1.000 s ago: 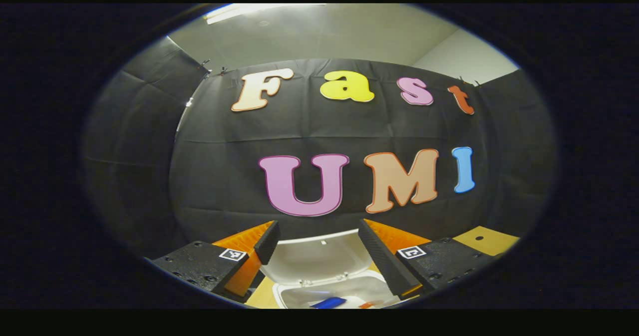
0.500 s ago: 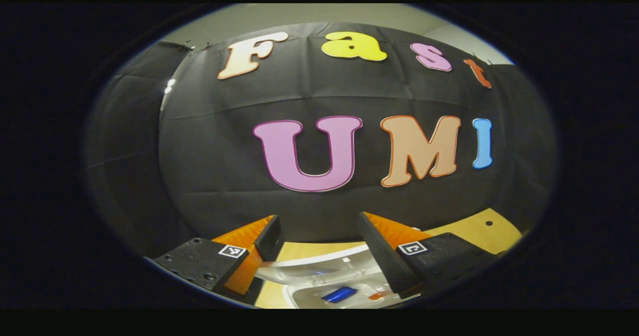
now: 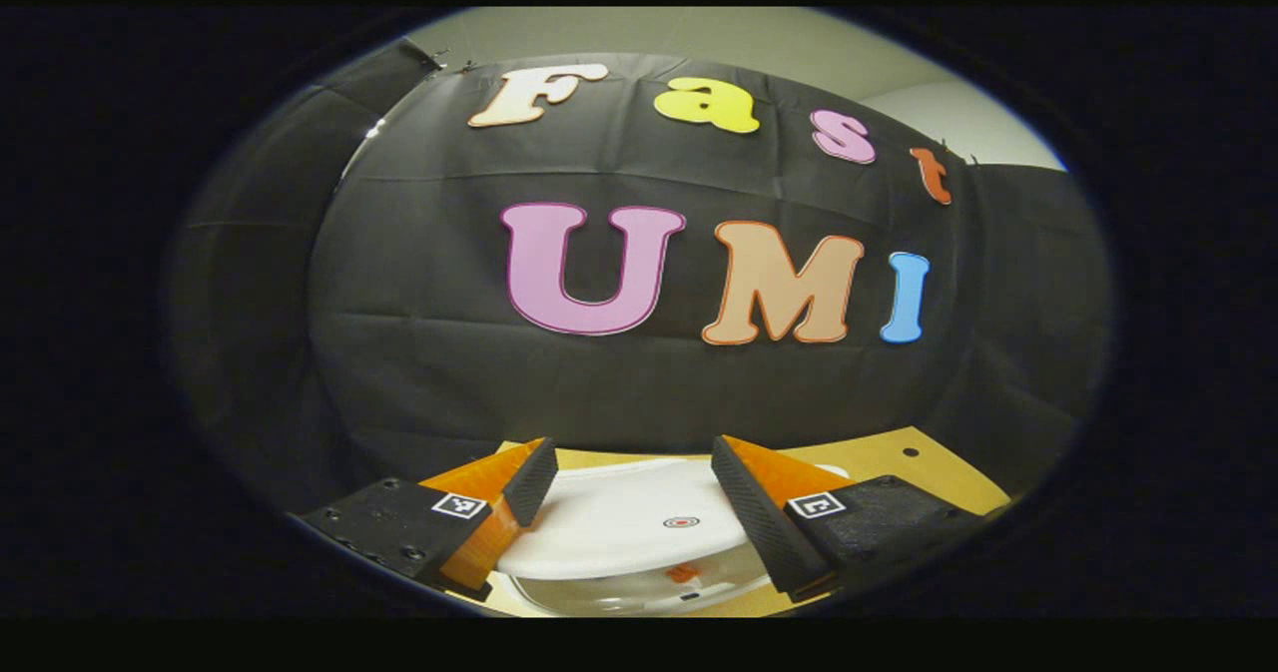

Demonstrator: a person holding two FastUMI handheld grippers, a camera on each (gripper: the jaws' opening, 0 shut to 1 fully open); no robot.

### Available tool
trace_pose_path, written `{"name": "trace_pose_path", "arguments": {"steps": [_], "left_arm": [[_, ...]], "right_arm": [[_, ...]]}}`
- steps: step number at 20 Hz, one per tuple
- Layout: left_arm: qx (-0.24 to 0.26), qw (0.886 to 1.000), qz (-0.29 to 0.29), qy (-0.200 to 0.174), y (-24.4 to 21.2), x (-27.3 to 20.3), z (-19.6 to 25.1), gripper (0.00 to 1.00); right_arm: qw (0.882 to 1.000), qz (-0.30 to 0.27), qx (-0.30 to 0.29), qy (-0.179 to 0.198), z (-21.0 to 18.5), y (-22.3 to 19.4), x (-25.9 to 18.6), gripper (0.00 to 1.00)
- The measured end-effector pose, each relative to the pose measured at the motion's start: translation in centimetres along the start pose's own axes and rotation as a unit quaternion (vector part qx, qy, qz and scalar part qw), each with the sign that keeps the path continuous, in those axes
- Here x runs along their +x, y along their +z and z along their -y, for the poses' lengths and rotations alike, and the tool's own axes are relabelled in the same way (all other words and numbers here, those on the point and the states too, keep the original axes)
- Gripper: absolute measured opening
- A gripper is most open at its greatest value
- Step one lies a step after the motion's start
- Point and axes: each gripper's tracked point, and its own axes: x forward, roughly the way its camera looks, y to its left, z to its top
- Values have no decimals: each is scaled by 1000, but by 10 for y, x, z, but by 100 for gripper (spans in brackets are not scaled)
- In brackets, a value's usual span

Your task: Press the lid of the desktop garbage bin to open it, pick up the crumpled paper on the desktop and throw it into the bin, then pick up the pop can on the desktop and drop it into the bin, and finally close the garbage bin lid.

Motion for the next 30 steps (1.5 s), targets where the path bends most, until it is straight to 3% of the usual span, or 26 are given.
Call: {"name": "trace_pose_path", "arguments": {"steps": [7,9,11,13,14,15,22,26,30], "left_arm": [[37,999,-12,9,-65,-16,14,93],[41,998,-49,22,-97,-19,10,93],[40,998,36,38,-76,-18,8,96],[46,995,60,63,-86,-16,9,93],[72,990,89,80,-81,-17,9,94],[62,988,105,94,-80,-21,2,95],[55,990,90,91,-86,-20,5,97],[59,987,107,99,-79,-20,3,96],[29,990,99,101,-75,-25,2,95]], "right_arm": [[1000,-3,-21,6,-6,-1,6,96],[1000,-3,-21,5,-5,-1,6,96],[1000,-7,-20,3,-4,-7,5,96],[1000,-12,-21,-4,-1,-14,4,96],[1000,-16,-22,-7,1,-18,4,96],[1000,-19,-22,-10,2,-21,2,96],[999,-33,4,-11,4,-44,-7,96],[1000,-8,8,-15,11,-37,-15,96],[1000,7,15,-21,22,-22,-23,96]]}}
